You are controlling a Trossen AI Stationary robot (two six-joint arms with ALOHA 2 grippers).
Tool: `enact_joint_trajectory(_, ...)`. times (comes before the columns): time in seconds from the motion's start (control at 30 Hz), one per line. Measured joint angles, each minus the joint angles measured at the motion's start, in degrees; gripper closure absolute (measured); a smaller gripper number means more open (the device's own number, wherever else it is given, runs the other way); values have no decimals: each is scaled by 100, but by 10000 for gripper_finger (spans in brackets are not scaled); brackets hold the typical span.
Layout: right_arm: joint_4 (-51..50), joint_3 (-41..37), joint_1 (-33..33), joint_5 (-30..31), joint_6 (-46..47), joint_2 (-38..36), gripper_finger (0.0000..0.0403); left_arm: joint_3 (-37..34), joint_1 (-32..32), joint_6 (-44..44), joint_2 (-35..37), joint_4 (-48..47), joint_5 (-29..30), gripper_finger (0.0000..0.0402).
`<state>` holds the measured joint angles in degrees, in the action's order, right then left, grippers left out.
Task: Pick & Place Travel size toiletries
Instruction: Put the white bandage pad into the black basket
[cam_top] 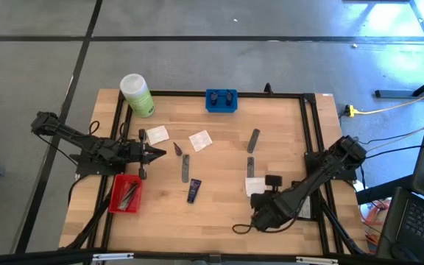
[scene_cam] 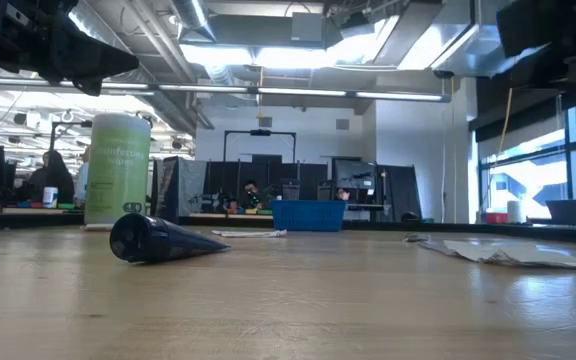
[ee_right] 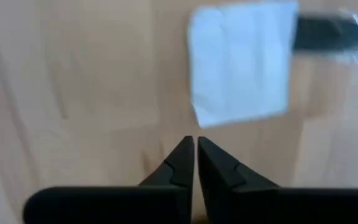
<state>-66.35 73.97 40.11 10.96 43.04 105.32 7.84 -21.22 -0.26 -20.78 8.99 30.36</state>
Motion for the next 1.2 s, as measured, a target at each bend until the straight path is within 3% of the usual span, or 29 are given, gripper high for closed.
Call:
enact_joint_trajectory(0.23, 616, -341, 58, 451, -1051, 110, 325, 0, -1, -1, 0, 2, 1, 386)
enact_joint_trajectory(0.7, 1257, -1118, 193, 543, -1367, 114, 220, 0, -1, 1, 0, -2, 1, 387)
enact_joint_trajectory(0.87, 1305, -1227, 195, 653, -1363, 107, 227, 0, -1, -1, 1, 0, 1, 387)
enact_joint_trajectory(1.2, 1277, -1267, 179, 808, -1498, 122, 300, 0, -1, 1, 1, 0, 1, 388)
